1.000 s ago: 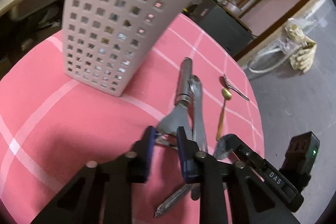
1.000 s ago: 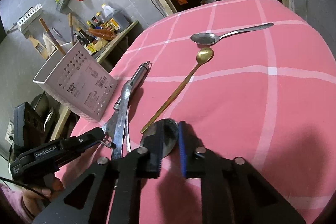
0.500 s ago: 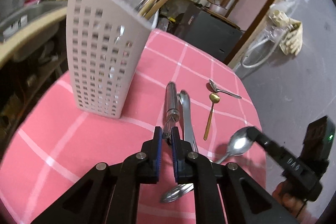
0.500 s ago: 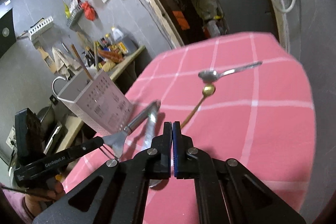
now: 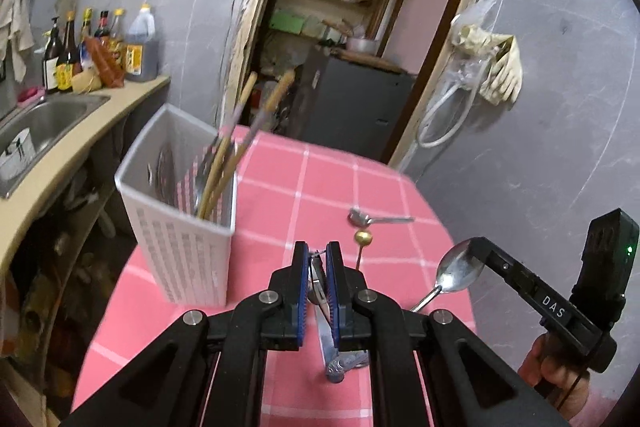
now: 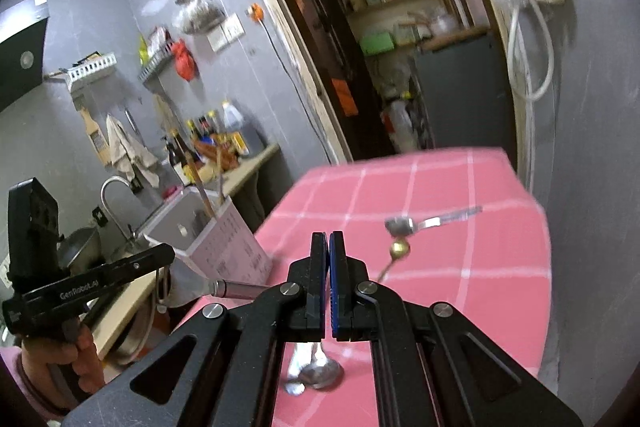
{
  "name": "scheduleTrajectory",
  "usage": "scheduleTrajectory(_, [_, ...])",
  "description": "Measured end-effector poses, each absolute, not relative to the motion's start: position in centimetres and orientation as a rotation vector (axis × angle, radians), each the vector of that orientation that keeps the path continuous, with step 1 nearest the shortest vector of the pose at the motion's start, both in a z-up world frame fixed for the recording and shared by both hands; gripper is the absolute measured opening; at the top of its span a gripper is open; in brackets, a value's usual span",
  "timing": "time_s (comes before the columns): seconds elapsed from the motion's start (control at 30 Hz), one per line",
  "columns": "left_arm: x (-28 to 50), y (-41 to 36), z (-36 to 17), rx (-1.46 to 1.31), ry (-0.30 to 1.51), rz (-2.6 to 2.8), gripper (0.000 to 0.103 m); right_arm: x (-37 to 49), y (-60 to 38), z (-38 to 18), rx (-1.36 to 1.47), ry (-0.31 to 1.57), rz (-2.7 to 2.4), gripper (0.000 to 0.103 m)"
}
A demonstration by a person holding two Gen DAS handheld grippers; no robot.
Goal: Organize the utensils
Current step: 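Carry the peeler with the left tool into the white holder and open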
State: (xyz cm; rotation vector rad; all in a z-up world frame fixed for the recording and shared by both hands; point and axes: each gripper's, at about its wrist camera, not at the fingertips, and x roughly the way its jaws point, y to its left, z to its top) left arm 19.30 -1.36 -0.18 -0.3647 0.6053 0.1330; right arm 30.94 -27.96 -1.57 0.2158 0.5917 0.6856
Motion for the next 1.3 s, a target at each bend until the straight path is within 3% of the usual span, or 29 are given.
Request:
scheduleTrajectory(0.43, [18.7, 2.6, 9.6, -0.352, 0.521, 0.05, 0.009, 28.8, -23.7, 9.7, 0.088, 0.333, 0.653, 0.002])
scheduleTrajectory(0.7, [17.3, 6.4, 14.0, -0.298, 0.51, 0.104, 0.009, 28.6, -18.6, 12.7, 0.047, 0.261, 0.675, 0.002])
scheduleTrajectory(1.3, [18.6, 9.5, 11.1, -0.253, 0.684, 0.129, 0.009, 26.7, -7.5, 10.1, -0.258, 0.255, 0.684, 0.002])
